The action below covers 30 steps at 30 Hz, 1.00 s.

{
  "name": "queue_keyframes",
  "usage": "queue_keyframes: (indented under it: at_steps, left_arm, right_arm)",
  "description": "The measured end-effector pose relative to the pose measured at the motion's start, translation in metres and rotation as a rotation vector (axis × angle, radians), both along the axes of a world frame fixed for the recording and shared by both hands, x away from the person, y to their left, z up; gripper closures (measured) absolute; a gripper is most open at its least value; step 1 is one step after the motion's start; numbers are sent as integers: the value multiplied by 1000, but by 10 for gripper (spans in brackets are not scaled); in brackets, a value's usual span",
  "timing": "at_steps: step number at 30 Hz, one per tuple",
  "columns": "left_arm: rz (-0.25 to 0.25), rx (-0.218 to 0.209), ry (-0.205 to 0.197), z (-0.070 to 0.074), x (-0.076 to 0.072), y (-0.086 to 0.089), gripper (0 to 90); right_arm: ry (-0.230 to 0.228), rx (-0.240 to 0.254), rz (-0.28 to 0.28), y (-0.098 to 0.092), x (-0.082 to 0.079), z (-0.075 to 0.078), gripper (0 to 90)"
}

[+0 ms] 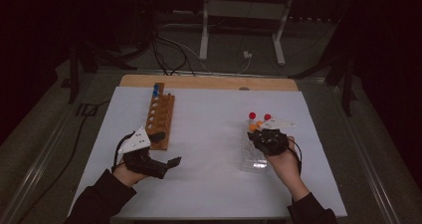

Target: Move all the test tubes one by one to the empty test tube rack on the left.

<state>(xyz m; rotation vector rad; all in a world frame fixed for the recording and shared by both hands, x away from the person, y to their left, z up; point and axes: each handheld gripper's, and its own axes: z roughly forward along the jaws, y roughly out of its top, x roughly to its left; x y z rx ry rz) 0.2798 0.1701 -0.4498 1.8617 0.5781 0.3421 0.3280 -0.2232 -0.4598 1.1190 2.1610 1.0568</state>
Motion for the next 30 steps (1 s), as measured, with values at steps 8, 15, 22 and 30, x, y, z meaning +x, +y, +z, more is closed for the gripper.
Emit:
queue_keyframes:
  at_steps: [8,15,22,30]
  left_arm:
    - [-3,1,3,1,0,-1,23]
    - [-12,-5,-1,4,-2,-2,22]
    - [-32,-4,-6,9,-4,-7,23]
    - [-76,-14,-3,15,-9,-17,23]
  right_arm:
    - [-68,26,3,-4,-11,20,749]
    - [-136,51,2,-8,-24,39,749]
    - [-139,82,63,-1,-35,48,749]
    - [-103,71,178,27,-47,41,749]
